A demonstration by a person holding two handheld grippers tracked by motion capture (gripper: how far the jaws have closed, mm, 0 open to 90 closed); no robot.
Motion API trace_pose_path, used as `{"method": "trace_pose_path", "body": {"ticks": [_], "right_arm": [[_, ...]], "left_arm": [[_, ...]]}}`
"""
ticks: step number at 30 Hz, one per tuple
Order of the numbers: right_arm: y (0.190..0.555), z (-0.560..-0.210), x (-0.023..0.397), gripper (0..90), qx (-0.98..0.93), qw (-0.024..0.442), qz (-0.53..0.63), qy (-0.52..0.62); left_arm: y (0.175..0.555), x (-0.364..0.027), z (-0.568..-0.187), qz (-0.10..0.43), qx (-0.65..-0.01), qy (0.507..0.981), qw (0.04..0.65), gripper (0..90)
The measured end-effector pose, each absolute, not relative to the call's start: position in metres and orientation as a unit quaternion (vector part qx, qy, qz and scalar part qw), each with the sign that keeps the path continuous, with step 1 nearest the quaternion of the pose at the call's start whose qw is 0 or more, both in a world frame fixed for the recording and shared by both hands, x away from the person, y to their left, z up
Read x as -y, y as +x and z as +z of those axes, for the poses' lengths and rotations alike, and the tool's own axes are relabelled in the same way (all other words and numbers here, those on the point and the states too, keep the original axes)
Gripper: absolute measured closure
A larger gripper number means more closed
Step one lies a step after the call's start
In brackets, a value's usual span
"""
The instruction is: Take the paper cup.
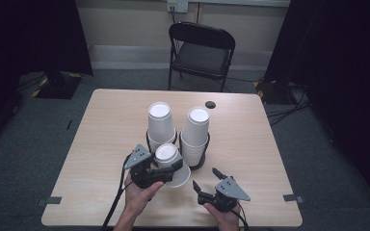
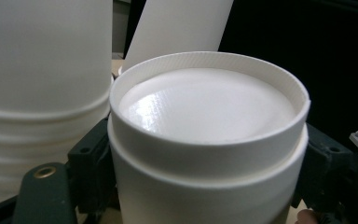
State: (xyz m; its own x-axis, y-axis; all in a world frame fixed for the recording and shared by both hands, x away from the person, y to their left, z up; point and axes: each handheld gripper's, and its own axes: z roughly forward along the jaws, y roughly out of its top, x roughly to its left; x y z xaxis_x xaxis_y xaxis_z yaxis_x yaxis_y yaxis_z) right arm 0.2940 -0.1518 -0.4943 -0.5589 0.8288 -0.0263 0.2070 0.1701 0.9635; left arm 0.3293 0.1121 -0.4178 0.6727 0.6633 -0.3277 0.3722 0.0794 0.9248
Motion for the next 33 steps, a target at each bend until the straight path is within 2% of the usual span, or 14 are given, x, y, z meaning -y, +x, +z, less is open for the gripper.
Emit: {"method": "trace_pose_path", "body": {"ticks": [1,3,11,13,15,23,33], "right_arm": [[0.292,-0.494,0.149,17.5,-0.708,0.29,0.531,0.364],[0.288,-0.494,0.145,25.1,-0.707,0.28,0.543,0.357],[0.28,-0.494,0.139,29.6,-0.706,0.269,0.566,0.33],[0.277,-0.492,0.138,37.6,-0.704,0.255,0.584,0.314],[0.277,-0.491,0.137,38.3,-0.703,0.252,0.59,0.307],[0.276,-0.488,0.131,51.6,-0.702,0.24,0.613,0.272],[0.281,-0.488,0.123,57.0,-0.703,0.271,0.612,0.241]], "left_arm": [[0.329,-0.113,-0.42,0.11,-0.39,0.666,0.626,21.3],[0.327,-0.116,-0.427,0.096,-0.401,0.658,0.63,21.3],[0.323,-0.125,-0.437,0.045,-0.427,0.628,0.649,21.3],[0.322,-0.13,-0.438,0.019,-0.434,0.619,0.655,21.3],[0.322,-0.132,-0.438,0.011,-0.436,0.614,0.658,21.3],[0.325,-0.136,-0.446,-0.022,-0.451,0.598,0.663,21.3],[0.327,-0.13,-0.456,-0.07,-0.452,0.579,0.675,21.4]]}}
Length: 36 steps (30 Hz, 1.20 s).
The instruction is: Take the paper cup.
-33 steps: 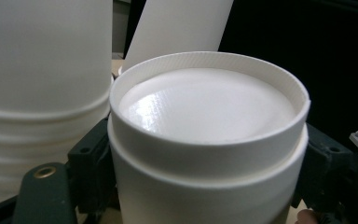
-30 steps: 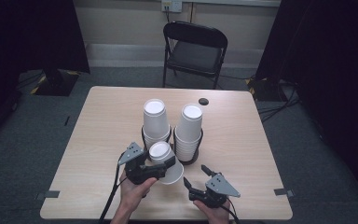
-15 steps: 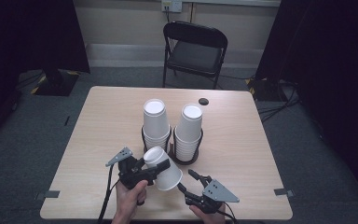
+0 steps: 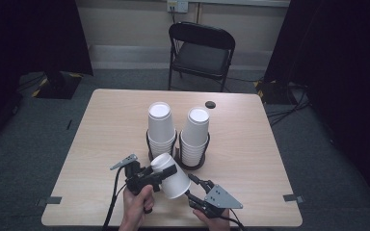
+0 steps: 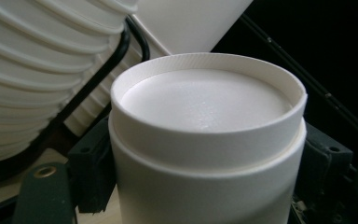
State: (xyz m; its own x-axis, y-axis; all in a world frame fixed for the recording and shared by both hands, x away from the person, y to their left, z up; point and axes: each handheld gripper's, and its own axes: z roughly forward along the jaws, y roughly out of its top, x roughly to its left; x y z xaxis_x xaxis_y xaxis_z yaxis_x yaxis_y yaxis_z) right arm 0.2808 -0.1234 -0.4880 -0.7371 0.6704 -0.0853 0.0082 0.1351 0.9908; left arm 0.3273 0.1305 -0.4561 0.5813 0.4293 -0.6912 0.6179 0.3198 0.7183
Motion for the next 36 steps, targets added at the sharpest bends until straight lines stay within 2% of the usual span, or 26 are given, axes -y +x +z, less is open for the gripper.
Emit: {"method": "trace_pose_path", "body": {"ticks": [11,14,15,17,20,25,29,31,36], "right_arm": [[0.289,-0.484,0.114,60.4,-0.689,0.292,0.623,0.227],[0.289,-0.484,0.115,64.9,-0.688,0.299,0.621,0.228],[0.289,-0.484,0.116,72.8,-0.682,0.304,0.623,0.232],[0.288,-0.484,0.117,78.3,-0.68,0.308,0.624,0.232],[0.288,-0.485,0.118,83.6,-0.676,0.312,0.628,0.228],[0.287,-0.485,0.117,85.3,-0.675,0.308,0.63,0.228],[0.285,-0.484,0.12,85.9,-0.671,0.305,0.632,0.24],[0.285,-0.483,0.121,86.0,-0.672,0.3,0.632,0.243],[0.286,-0.484,0.122,86.2,-0.681,0.291,0.627,0.244]], "left_arm": [[0.322,-0.12,-0.454,-0.096,-0.436,0.575,0.685,21.1],[0.322,-0.12,-0.455,-0.096,-0.435,0.576,0.685,20.4],[0.322,-0.12,-0.455,-0.096,-0.433,0.577,0.686,19.7],[0.322,-0.121,-0.454,-0.077,-0.423,0.587,0.687,17.7],[0.323,-0.122,-0.453,-0.078,-0.425,0.585,0.686,16.2],[0.324,-0.127,-0.452,-0.06,-0.428,0.581,0.689,15.5],[0.33,-0.132,-0.451,-0.076,-0.431,0.565,0.7,15.7],[0.331,-0.132,-0.447,-0.043,-0.432,0.576,0.692,15.0],[0.334,-0.133,-0.442,-0.014,-0.421,0.586,0.692,15.6]]}}
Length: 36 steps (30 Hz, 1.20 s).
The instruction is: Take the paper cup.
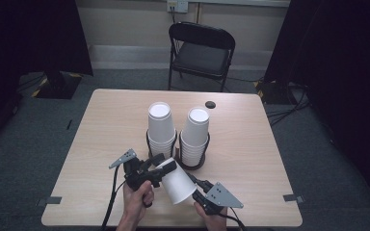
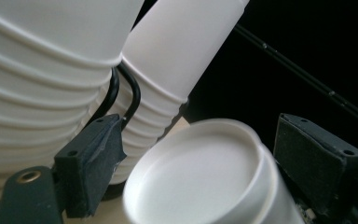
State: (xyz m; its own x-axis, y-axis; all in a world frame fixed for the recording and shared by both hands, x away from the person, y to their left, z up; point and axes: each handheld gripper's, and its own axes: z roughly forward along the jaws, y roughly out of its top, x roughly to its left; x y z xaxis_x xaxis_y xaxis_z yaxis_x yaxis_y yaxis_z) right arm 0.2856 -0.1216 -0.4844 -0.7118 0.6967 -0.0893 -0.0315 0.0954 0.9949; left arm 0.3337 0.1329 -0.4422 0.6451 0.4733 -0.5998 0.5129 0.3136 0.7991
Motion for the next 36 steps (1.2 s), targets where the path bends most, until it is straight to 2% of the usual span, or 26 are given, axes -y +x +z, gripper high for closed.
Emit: {"method": "trace_pose_path", "body": {"ticks": [2,3,8,9,13,20,21,24,25,36], "right_arm": [[0.285,-0.485,0.121,86.2,-0.687,0.285,0.621,0.249],[0.285,-0.485,0.121,86.2,-0.689,0.285,0.617,0.25],[0.284,-0.486,0.122,86.2,-0.701,0.276,0.608,0.25],[0.285,-0.486,0.122,86.2,-0.709,0.271,0.598,0.257],[0.285,-0.487,0.124,86.4,-0.721,0.263,0.578,0.276],[0.288,-0.486,0.129,86.4,-0.729,0.257,0.559,0.299],[0.289,-0.485,0.131,86.4,-0.731,0.255,0.555,0.304],[0.29,-0.484,0.133,86.4,-0.732,0.255,0.551,0.308],[0.292,-0.483,0.135,86.4,-0.733,0.254,0.547,0.314],[0.298,-0.483,0.141,86.4,-0.743,0.233,0.529,0.337]], "left_arm": [[0.336,-0.134,-0.442,-0.032,-0.412,0.581,0.701,15.5],[0.337,-0.135,-0.44,-0.003,-0.414,0.59,0.693,15.5],[0.336,-0.137,-0.442,0.045,-0.41,0.611,0.676,15.2],[0.336,-0.138,-0.442,0.071,-0.41,0.624,0.661,15.1],[0.338,-0.139,-0.443,0.097,-0.411,0.645,0.637,15.3],[0.339,-0.141,-0.447,0.108,-0.41,0.644,0.637,15.4],[0.339,-0.139,-0.448,0.129,-0.401,0.653,0.629,15.8],[0.339,-0.138,-0.448,0.146,-0.39,0.658,0.627,15.4],[0.337,-0.137,-0.446,0.174,-0.381,0.666,0.618,15.4],[0.327,-0.135,-0.439,0.25,-0.335,0.722,0.551,18.5]]}}
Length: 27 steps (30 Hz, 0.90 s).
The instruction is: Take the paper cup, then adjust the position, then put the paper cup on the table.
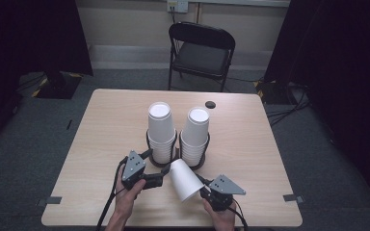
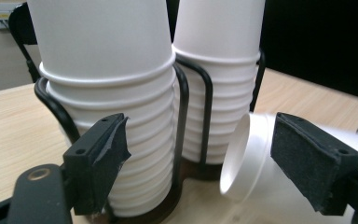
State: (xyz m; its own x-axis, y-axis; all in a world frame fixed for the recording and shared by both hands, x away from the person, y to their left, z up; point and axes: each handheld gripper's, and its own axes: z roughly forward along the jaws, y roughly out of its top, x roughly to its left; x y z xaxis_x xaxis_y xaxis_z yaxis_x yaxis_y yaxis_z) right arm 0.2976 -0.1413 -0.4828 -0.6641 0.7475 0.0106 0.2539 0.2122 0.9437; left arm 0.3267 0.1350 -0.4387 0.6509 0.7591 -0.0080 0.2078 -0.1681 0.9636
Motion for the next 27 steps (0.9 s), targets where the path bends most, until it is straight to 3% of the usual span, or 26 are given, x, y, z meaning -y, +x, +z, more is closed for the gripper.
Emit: {"method": "trace_pose_path", "body": {"ticks": [6,11,23,25,27], "right_arm": [[0.299,-0.479,0.145,86.2,-0.746,0.226,0.525,0.342],[0.3,-0.476,0.15,86.2,-0.749,0.219,0.522,0.344],[0.305,-0.469,0.158,86.2,-0.754,0.192,0.521,0.35],[0.307,-0.466,0.159,86.2,-0.756,0.188,0.521,0.348],[0.309,-0.464,0.16,86.2,-0.759,0.181,0.521,0.346]], "left_arm": [[0.323,-0.135,-0.445,0.268,-0.308,0.741,0.533,17.4],[0.319,-0.13,-0.45,0.319,-0.277,0.759,0.496,17.5],[0.314,-0.122,-0.461,0.337,-0.23,0.788,0.461,17.9],[0.313,-0.12,-0.461,0.343,-0.223,0.792,0.453,22.7],[0.31,-0.118,-0.461,0.341,-0.213,0.794,0.455,20.1]]}}
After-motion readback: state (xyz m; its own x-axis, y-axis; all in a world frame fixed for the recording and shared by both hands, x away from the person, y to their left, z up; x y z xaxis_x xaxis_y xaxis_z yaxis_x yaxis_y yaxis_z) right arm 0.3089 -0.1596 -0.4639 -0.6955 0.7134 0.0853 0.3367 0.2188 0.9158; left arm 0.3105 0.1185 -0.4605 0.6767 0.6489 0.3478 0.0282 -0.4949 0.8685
